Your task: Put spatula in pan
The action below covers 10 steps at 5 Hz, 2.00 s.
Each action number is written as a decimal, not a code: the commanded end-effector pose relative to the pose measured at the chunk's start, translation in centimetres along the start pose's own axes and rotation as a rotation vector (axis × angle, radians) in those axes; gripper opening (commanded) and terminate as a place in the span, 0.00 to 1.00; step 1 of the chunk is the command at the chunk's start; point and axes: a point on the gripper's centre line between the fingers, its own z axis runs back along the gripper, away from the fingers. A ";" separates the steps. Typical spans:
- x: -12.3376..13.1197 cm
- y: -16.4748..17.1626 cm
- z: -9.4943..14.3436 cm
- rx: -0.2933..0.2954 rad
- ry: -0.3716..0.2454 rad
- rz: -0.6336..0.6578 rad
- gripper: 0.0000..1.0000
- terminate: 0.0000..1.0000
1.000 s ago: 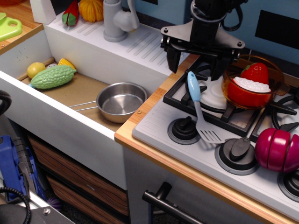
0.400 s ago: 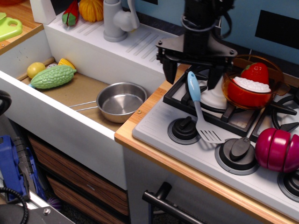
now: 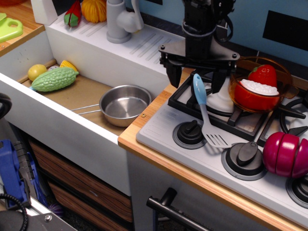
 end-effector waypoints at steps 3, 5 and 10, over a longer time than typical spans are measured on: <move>0.8 -0.4 -1.0 -0.021 -0.050 0.020 0.00 0.00; 0.7 0.1 -1.0 -0.020 -0.049 0.012 0.00 0.00; 8.3 12.7 -2.4 0.054 -0.126 -0.298 0.00 0.00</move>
